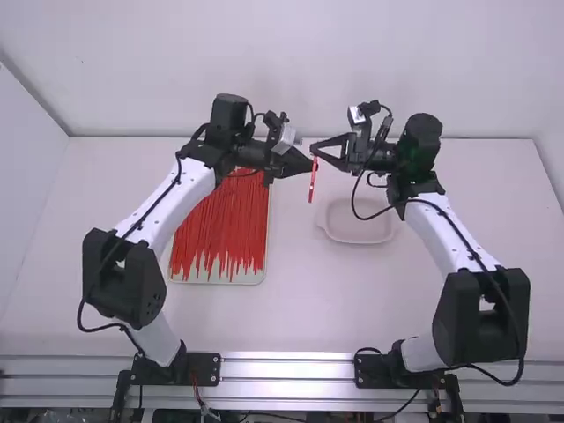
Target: Fasten the cable tie
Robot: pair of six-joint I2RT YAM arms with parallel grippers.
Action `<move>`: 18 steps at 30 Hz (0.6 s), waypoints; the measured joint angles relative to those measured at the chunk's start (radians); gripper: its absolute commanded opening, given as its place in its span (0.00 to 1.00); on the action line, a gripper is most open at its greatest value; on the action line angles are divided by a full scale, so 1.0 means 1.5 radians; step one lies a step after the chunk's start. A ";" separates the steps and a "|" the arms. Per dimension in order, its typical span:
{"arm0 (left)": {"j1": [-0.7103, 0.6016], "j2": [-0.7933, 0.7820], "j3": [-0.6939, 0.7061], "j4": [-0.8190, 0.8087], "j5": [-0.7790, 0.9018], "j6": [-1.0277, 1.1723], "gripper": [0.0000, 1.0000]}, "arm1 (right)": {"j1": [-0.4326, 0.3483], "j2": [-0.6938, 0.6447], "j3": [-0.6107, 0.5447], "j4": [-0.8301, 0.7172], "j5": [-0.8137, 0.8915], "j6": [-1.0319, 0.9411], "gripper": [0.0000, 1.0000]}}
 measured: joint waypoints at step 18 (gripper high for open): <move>0.000 -0.016 -0.130 -0.001 -0.026 -0.001 0.02 | -0.020 0.002 0.000 0.185 -0.032 0.146 0.00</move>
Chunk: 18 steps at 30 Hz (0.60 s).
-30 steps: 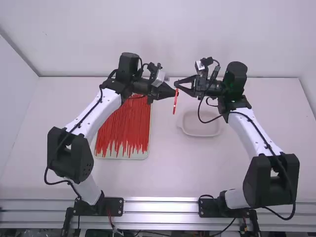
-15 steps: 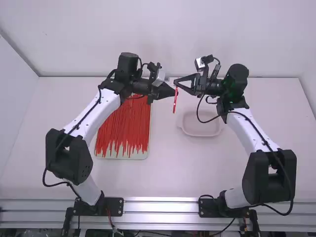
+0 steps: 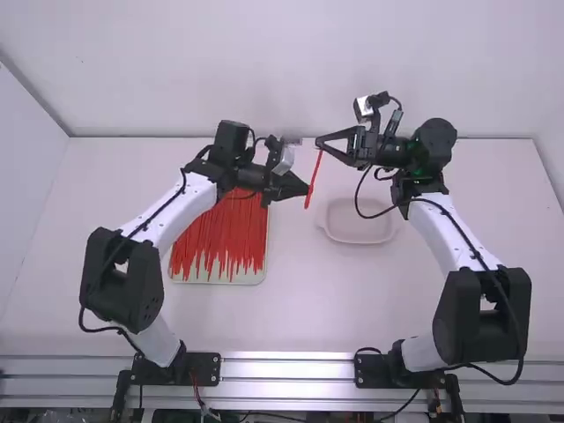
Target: Fasten the cable tie
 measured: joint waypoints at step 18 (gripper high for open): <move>0.000 0.000 -0.038 -0.030 -0.013 -0.026 0.02 | -0.026 0.000 0.000 0.008 0.001 0.022 0.11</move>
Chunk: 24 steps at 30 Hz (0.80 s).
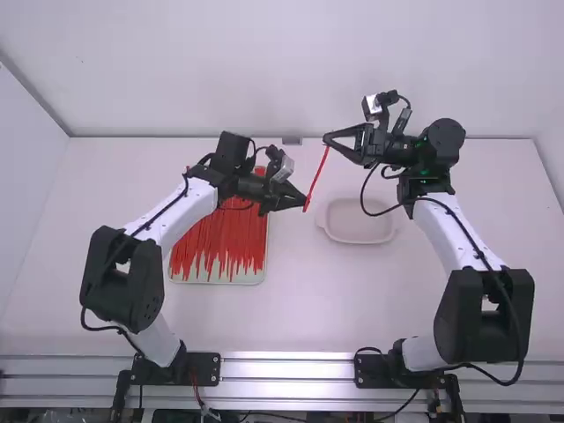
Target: Fasten the cable tie
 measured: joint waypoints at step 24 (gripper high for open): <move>0.004 -0.095 -0.022 0.319 0.012 -0.313 0.03 | -0.006 -0.001 0.001 -0.164 -0.050 -0.208 0.99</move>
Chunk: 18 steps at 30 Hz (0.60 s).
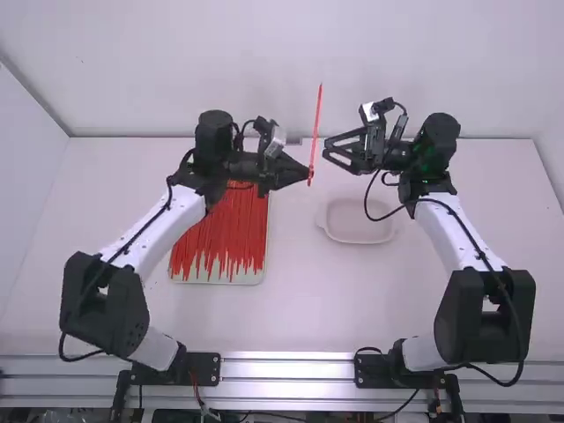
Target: Fasten the cable tie
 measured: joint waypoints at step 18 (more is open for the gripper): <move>-0.005 -0.002 0.000 -0.002 -0.036 -0.028 0.03 | 0.068 -0.001 0.000 -0.002 0.031 -0.022 0.33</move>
